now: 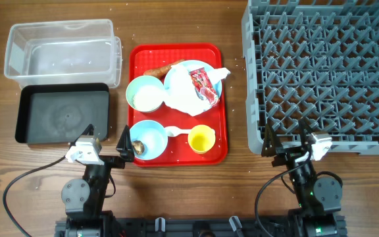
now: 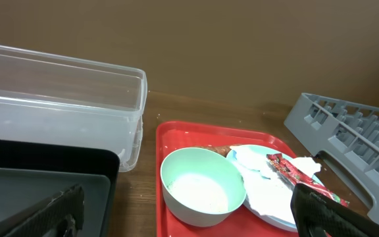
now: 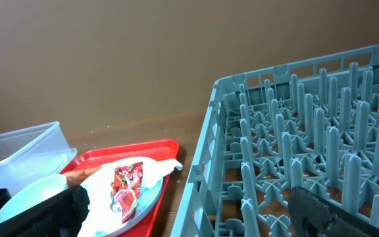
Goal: Sort waste into correct bins and load items into the dishwasher rack
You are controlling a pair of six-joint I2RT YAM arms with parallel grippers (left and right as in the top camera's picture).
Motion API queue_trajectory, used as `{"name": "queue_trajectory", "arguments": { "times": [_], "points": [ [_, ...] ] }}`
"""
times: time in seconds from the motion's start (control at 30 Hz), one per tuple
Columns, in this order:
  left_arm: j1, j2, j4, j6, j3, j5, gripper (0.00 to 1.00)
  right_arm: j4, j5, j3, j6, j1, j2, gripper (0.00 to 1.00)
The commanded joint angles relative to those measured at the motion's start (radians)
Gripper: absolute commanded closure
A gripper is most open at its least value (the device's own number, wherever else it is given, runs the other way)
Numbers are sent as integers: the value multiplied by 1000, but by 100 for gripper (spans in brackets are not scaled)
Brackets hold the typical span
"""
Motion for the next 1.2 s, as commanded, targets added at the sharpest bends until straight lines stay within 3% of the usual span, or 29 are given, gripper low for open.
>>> {"name": "queue_trajectory", "arguments": {
  "times": [0.0,1.03,1.17],
  "points": [
    [7,-2,0,-10,-7,-3,0,5,-9,-1,14,-5,2,0],
    [7,-2,2,-9,-7,-10,0,17,-10,-1,16,-5,2,0],
    [7,-2,1,-10,-7,-9,0,21,-10,-1,86,-5,2,0]
  ]
}}
